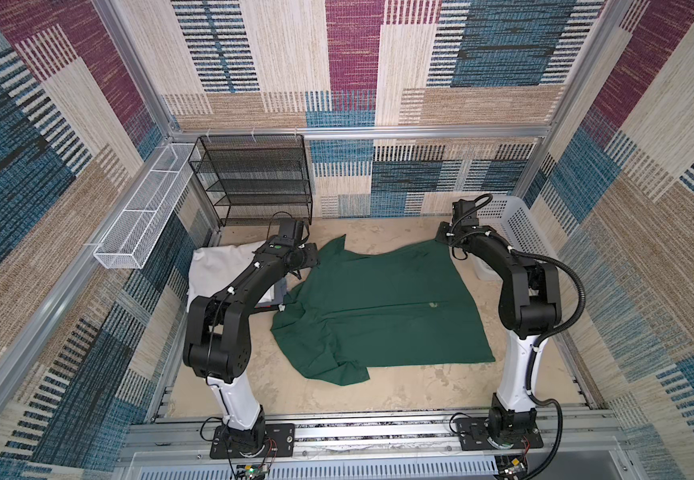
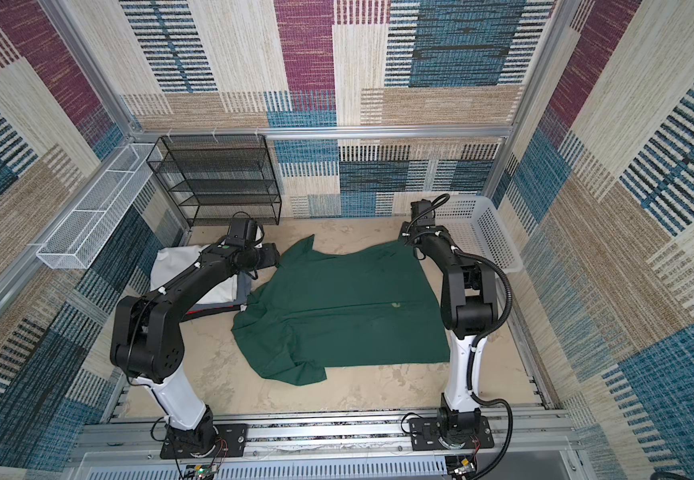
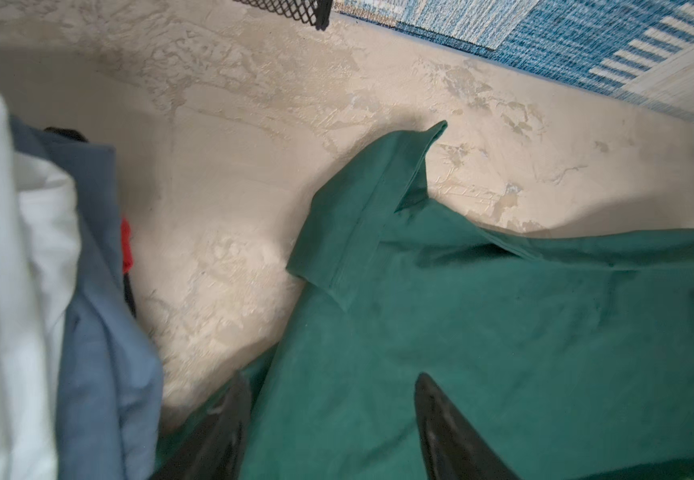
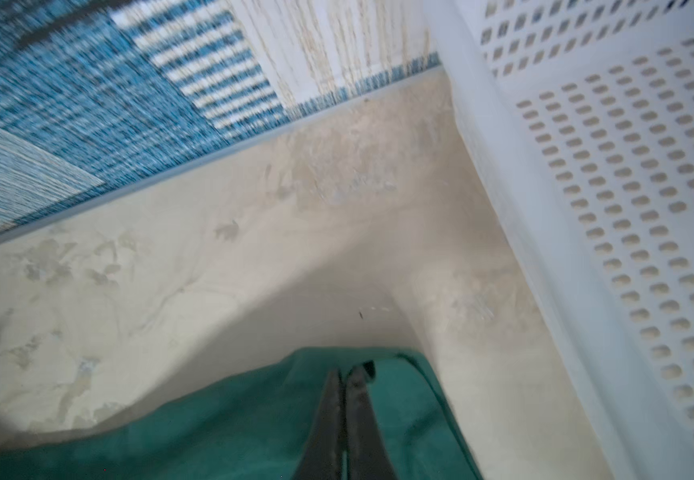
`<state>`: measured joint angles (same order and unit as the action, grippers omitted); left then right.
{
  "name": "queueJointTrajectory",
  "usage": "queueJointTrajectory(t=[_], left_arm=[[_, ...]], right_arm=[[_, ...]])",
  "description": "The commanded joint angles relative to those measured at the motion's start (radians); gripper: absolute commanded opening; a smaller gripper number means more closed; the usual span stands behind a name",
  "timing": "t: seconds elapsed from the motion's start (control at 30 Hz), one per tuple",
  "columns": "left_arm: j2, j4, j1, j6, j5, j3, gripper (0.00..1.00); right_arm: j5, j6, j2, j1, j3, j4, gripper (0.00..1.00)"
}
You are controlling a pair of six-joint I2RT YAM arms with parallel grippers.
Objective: Fold and stack the t-shirts
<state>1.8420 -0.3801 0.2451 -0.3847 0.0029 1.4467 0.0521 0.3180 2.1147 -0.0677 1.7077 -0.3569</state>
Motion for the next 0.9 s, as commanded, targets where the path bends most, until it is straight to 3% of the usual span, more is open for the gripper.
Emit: queueJointTrajectory(t=[0.0,0.13,0.4,0.87], left_arm=[[0.097,-0.01,0.001,0.055,-0.006,0.11,0.64],[0.213,-0.078,0.003,0.084,0.012,0.251,0.63],[0.376,-0.114,0.039,0.142,0.085,0.386,0.6],[0.583,-0.303,0.069,0.183,-0.075,0.627,0.54]], right_arm=[[-0.024,0.029,0.048,-0.001,0.058,-0.028,0.0],[-0.042,0.03,0.057,0.0,0.046,-0.024,0.0],[-0.05,0.024,0.052,0.0,0.017,-0.008,0.0],[-0.055,0.012,0.045,0.001,0.016,-0.002,0.0]])
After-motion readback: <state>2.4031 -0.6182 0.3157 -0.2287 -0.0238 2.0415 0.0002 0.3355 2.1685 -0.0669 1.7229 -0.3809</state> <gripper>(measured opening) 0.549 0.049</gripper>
